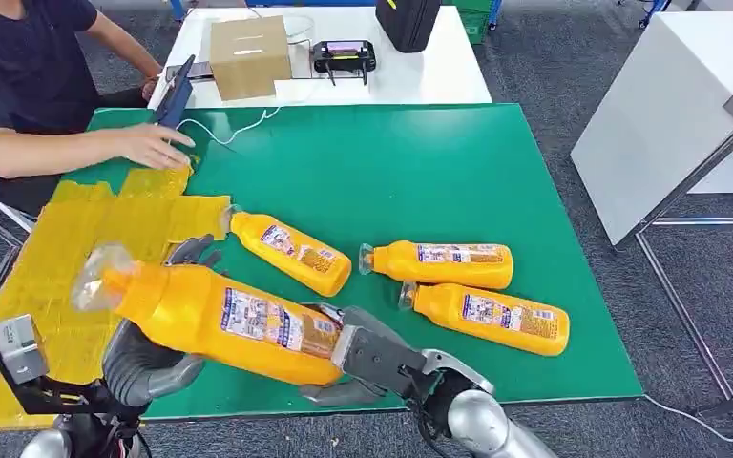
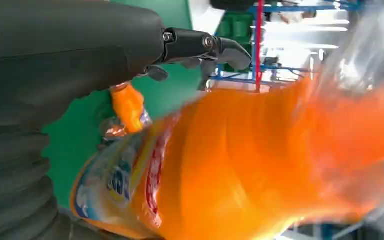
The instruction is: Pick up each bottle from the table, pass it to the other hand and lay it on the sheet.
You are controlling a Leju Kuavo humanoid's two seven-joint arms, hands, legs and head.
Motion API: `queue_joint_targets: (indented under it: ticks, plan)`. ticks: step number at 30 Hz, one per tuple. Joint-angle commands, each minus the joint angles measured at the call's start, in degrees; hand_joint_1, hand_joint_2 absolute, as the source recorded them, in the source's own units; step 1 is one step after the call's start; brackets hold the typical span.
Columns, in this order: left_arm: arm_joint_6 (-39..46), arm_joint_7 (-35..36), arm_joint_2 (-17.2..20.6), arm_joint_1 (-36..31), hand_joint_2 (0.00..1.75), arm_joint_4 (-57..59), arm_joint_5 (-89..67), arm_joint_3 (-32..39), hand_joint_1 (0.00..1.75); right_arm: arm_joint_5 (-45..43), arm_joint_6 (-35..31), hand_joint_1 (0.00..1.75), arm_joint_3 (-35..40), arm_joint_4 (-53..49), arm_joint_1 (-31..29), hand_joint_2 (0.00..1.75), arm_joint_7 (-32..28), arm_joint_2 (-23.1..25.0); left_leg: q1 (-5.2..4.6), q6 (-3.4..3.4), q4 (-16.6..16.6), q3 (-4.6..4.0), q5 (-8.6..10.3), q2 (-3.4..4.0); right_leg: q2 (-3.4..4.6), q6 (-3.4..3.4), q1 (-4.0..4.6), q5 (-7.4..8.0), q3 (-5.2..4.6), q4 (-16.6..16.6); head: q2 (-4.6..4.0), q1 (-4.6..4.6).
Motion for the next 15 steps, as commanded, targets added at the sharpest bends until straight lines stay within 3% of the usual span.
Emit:
queue_joint_targets:
  ticks: [1,6,7,8,15]
  plan:
    - [-1.64,-0.50,0.40,-4.09,1.75,2.98,-1.32,-3.32,0.00,-3.90,0.47,1.75,14.09,8.16,-12.00,1.75,1.44,1.62,0.04,-0.07,-0.03,0.22,-0.05,0.04,0.25,-0.08,0.00,-0.03,0.16,-0.02,0.00,0.00]
    - [-3.47,-0.74,1.60,-4.87,1.75,4.22,-0.37,-4.61,0.00,-4.73,0.99,1.75,16.12,7.87,-13.61,1.75,1.99,1.72,0.06,-0.06,0.00,0.31,-0.09,0.05,0.34,-0.09,0.00,-0.09,0.28,-0.02,0.00,0.04]
    - [-3.47,-0.74,1.60,-4.87,1.75,4.22,-0.37,-4.61,0.70,-4.73,0.99,1.75,16.12,7.87,-13.61,1.75,1.99,1.72,0.05,-0.06,-0.01,0.36,-0.11,0.01,0.33,-0.10,-0.02,-0.12,0.35,-0.01,0.00,0.04]
    - [-4.04,-1.23,1.62,-5.02,1.75,4.52,0.50,-4.49,1.75,-4.79,1.00,1.75,16.25,7.93,-13.73,1.75,2.01,1.69,0.04,-0.06,0.00,0.27,-0.07,0.02,0.27,-0.09,-0.01,-0.08,0.25,0.00,0.00,0.04]
    - [-5.30,-1.93,1.84,-5.31,1.75,4.52,1.25,-4.19,1.75,-4.99,0.85,1.75,16.41,8.63,-13.68,1.75,2.03,0.97,0.02,-0.04,-0.03,0.12,0.00,-0.04,0.11,-0.06,-0.02,-0.03,0.12,-0.02,0.00,0.02]
